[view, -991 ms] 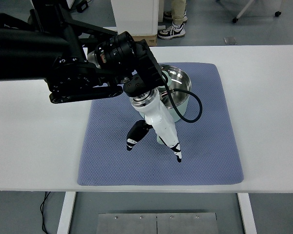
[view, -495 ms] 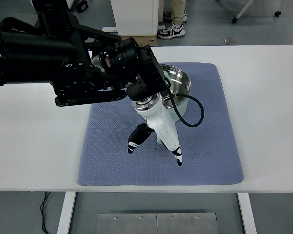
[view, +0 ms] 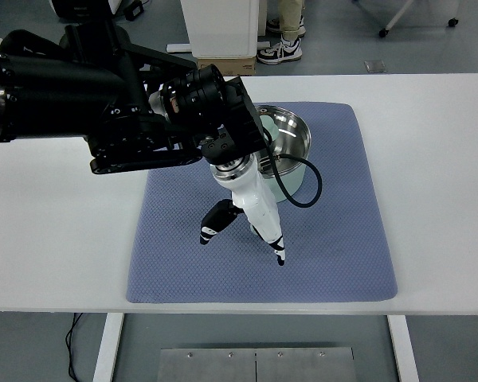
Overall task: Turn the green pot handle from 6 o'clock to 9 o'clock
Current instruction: 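Drag the handle sideways with the left hand, rotating the pot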
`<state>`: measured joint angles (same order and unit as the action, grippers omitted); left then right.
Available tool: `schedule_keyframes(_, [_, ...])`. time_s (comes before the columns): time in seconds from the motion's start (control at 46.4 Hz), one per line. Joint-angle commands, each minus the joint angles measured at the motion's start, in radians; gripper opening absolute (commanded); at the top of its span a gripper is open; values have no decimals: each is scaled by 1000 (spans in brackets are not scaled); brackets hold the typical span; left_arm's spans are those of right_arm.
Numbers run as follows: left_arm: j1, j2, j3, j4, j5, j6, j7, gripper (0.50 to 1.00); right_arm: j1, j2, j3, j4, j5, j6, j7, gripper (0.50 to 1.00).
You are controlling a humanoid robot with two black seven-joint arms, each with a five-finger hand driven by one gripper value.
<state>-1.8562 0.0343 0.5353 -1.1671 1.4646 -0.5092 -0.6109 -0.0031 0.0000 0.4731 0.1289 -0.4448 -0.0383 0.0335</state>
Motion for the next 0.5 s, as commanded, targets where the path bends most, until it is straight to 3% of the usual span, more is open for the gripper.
schedule_keyframes(0.0, [-1,3,2,0,14,0,0,1000,0,0,-1,0,0,0,0,1000])
schedule_keyframes(0.474, [-28,24,29,-19,114,-2,0,1000,0,0,1,0,0,0,0,1000])
